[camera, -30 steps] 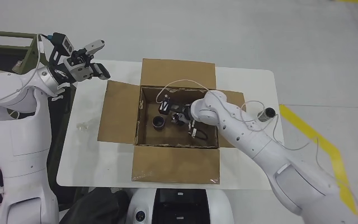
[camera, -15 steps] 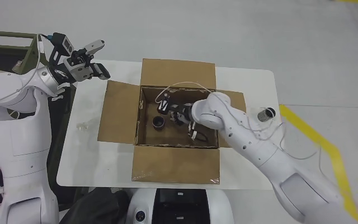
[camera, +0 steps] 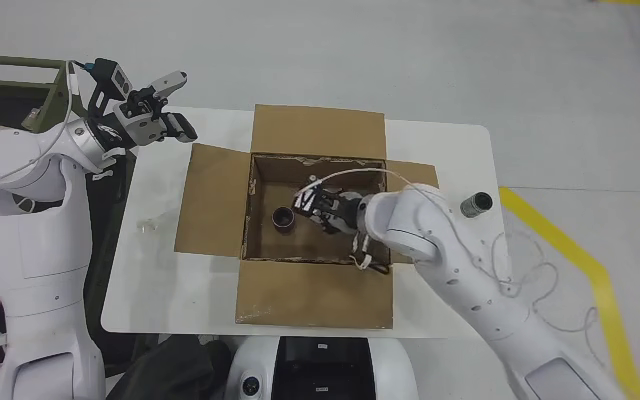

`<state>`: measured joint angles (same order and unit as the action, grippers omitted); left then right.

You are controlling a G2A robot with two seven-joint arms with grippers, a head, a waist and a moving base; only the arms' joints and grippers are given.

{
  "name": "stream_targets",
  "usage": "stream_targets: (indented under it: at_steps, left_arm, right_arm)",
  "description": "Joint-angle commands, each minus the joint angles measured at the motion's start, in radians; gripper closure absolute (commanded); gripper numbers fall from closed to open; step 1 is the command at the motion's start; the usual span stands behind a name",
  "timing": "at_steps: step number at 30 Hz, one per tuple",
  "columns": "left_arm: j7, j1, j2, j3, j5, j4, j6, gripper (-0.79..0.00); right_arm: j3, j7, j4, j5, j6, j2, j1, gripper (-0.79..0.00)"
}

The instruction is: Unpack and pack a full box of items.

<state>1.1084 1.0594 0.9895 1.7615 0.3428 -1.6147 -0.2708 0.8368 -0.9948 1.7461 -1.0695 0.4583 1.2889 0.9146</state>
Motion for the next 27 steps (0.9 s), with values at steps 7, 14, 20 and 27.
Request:
stream_targets:
  at_steps: [7, 14, 20, 27]
  left_arm:
    - [0.0, 0.0, 0.0, 0.0, 0.0, 0.0, 0.0, -0.785]
    - [0.0, 0.0, 0.0, 0.0, 0.0, 0.0, 0.0, -0.785]
    - [0.0, 0.0, 0.0, 0.0, 0.0, 0.0, 0.0, -0.785]
    - [0.0, 0.0, 0.0, 0.0, 0.0, 0.0, 0.0, -0.785]
  right_arm:
    - [0.087, 0.032, 0.094, 0.014, -0.02, -0.022, 0.073, 0.0]
    - [0.173, 0.06, 0.192, 0.015, -0.03, -0.044, 0.153, 0.0]
    - [0.274, 0.061, 0.304, 0.003, -0.045, -0.068, 0.259, 0.0]
    - [0.378, 0.09, 0.396, -0.009, -0.045, -0.09, 0.381, 0.0]
